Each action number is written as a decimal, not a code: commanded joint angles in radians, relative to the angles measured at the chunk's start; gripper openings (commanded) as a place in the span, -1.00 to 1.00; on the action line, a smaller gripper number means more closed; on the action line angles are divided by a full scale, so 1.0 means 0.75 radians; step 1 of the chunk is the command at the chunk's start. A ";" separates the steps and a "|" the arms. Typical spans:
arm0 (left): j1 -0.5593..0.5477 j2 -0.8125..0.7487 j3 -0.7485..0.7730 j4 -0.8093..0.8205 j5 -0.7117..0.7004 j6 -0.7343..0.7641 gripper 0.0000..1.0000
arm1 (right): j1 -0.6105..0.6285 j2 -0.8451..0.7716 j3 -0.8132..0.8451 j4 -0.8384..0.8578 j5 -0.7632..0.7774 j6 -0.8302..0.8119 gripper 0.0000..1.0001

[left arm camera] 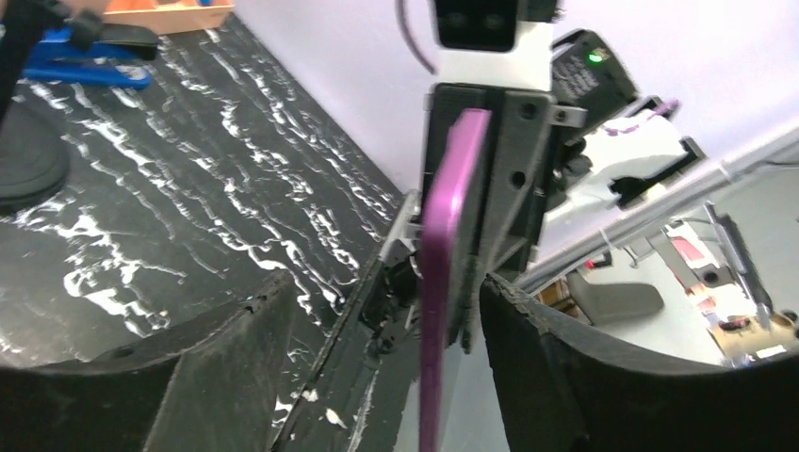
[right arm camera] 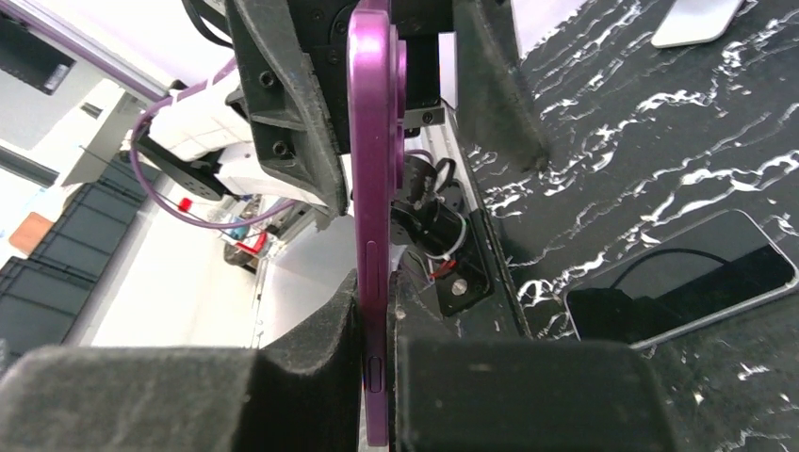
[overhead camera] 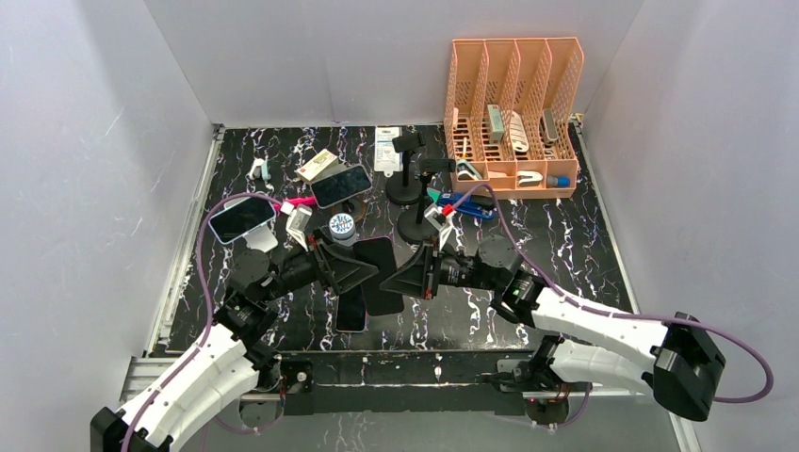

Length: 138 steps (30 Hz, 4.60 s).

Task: Remove the phone from the phone stand
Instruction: Place the phone at the center of the board.

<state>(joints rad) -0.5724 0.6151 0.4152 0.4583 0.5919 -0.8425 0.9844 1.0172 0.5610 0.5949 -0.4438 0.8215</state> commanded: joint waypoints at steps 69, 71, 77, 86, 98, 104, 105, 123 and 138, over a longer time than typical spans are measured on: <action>0.004 -0.175 0.217 -0.934 -0.882 0.655 0.54 | -0.027 0.764 -0.071 -0.057 0.354 0.532 -0.29; 0.004 -0.171 0.217 -0.935 -0.881 0.655 0.54 | -0.026 0.760 -0.069 -0.081 0.360 0.528 -0.14; 0.004 -0.165 0.217 -0.935 -0.888 0.659 0.53 | -0.028 0.739 -0.081 -0.125 0.384 0.516 -0.02; 0.004 -0.155 0.217 -0.935 -0.889 0.658 0.53 | -0.030 0.614 -0.177 -0.178 0.462 0.488 0.01; 0.004 -0.137 0.218 -0.936 -0.883 0.657 0.52 | -0.042 0.445 -0.259 -0.286 0.547 0.451 0.03; 0.004 -0.131 0.217 -0.934 -0.882 0.657 0.52 | -0.047 0.457 -0.246 -0.254 0.506 0.416 0.00; 0.004 -0.132 0.217 -0.932 -0.881 0.656 0.52 | -0.048 0.476 -0.236 -0.243 0.489 0.410 -0.01; 0.004 -0.140 0.214 -0.929 -0.875 0.659 0.52 | -0.048 0.716 -0.120 -0.124 0.337 0.363 -0.16; 0.004 -0.131 0.213 -0.925 -0.876 0.663 0.52 | -0.077 0.584 -0.104 -0.309 0.531 0.291 0.00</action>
<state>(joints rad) -0.5716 0.5140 0.5819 -0.2401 -0.0666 -0.3588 0.9451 1.4929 0.4767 0.4068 -0.1085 1.0756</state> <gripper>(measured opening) 0.763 0.497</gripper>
